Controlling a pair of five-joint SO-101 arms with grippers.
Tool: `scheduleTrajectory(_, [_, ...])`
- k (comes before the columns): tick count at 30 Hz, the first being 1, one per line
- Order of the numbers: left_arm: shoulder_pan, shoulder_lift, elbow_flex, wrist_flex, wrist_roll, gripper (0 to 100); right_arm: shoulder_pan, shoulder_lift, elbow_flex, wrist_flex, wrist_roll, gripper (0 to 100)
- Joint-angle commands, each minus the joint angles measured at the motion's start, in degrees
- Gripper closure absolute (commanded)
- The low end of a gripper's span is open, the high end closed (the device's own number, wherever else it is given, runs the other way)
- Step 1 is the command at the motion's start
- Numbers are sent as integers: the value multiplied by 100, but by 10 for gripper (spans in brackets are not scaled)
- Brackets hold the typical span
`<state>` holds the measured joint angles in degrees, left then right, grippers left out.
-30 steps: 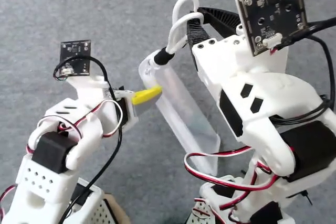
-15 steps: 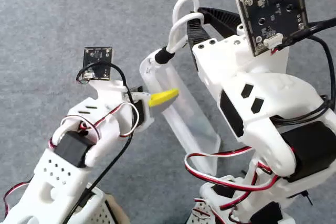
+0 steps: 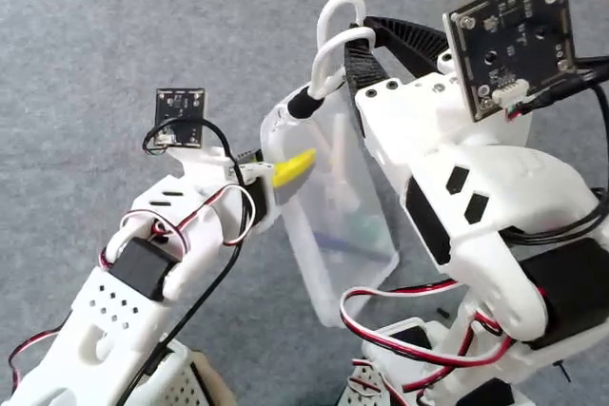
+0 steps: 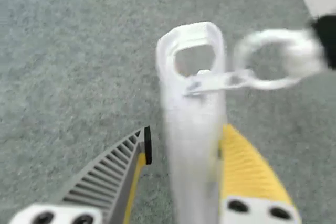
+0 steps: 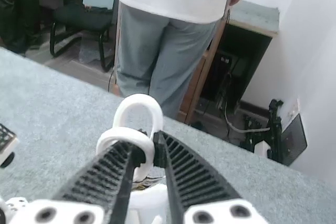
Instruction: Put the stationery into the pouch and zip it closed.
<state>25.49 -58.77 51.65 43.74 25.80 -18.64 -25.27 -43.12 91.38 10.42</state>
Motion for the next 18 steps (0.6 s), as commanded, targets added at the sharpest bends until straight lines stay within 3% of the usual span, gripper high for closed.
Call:
scheduleTrajectory(1, [40,-35,-66,-211,53,963,70,-92,-75,44,-53,987])
scheduleTrajectory(18, [40,-97,-119,-149,26,971,70,-101,-75,53,-44,987])
